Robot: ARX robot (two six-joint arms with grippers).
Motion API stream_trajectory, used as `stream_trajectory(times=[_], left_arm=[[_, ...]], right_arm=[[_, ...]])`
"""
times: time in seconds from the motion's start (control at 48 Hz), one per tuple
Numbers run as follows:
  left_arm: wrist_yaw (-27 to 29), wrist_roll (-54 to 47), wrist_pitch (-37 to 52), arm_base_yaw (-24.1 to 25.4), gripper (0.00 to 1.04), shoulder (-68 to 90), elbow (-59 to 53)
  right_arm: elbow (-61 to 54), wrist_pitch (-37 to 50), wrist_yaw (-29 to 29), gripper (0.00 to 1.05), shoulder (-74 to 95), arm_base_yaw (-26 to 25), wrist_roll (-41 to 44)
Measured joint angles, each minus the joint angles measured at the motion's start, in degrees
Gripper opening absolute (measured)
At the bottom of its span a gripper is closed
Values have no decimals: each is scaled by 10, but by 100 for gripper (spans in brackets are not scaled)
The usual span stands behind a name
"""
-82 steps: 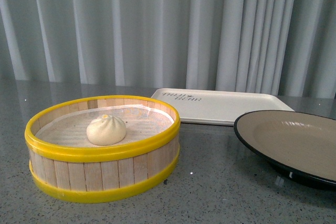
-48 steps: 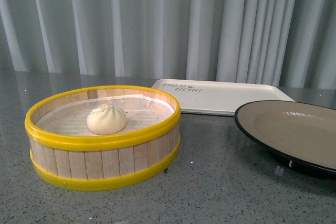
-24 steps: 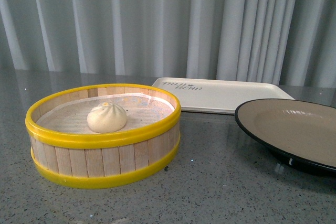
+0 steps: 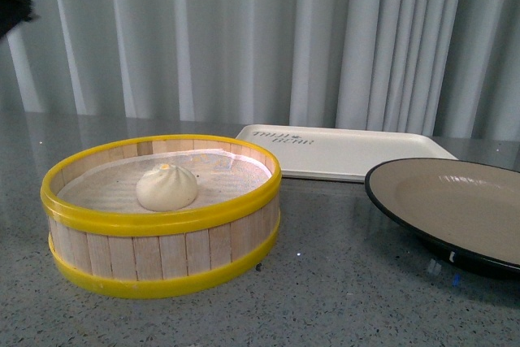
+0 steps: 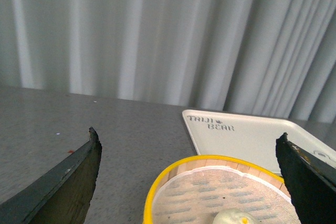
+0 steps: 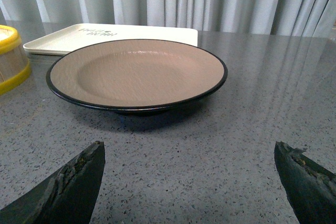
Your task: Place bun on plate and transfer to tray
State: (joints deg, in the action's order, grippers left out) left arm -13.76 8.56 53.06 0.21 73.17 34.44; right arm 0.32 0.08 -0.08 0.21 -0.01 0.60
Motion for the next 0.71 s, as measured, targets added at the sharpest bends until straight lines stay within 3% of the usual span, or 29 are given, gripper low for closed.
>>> stream_trajectory(times=[0.271, 0.396, 0.709], left_arm=[[-13, -106, -136, -66, 98, 130, 163], [-6, -149, -250, -101, 98, 148, 225], [37, -141, -456, -112, 98, 158, 289]], right_arm=[[0, 0, 0, 96, 0, 0, 0], [0, 0, 0, 96, 0, 0, 0], [0, 0, 0, 96, 0, 0, 0]])
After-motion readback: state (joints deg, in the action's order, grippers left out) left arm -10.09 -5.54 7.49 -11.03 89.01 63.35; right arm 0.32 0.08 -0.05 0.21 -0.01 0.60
